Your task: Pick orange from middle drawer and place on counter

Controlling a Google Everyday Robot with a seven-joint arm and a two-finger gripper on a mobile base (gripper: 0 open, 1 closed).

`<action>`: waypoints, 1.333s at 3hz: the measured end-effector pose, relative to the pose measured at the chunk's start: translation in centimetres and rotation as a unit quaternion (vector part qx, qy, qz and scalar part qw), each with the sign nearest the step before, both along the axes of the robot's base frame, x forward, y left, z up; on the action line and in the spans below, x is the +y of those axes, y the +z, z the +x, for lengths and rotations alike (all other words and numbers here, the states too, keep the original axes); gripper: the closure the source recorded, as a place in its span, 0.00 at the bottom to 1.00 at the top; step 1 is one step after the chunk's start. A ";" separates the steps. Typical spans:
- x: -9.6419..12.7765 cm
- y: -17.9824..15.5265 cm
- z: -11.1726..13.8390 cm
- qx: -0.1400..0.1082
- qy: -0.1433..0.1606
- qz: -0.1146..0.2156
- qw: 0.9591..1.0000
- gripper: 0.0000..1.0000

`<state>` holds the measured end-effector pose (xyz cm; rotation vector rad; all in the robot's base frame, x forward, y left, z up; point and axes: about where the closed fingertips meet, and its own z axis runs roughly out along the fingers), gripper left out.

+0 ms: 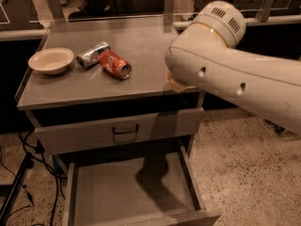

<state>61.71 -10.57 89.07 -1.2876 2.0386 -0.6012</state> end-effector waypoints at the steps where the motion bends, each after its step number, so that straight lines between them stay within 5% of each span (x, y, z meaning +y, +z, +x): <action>1: 0.1 1.6 4.1 -0.012 0.004 -0.002 1.000 1.00; 2: 0.1 1.6 4.2 -0.012 0.004 -0.002 1.000 1.00; 4: -0.6 1.7 8.8 -0.004 -0.009 0.018 1.000 1.00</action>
Offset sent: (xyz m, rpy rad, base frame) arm 0.0658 0.0068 0.0111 -0.0069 -0.0222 0.0193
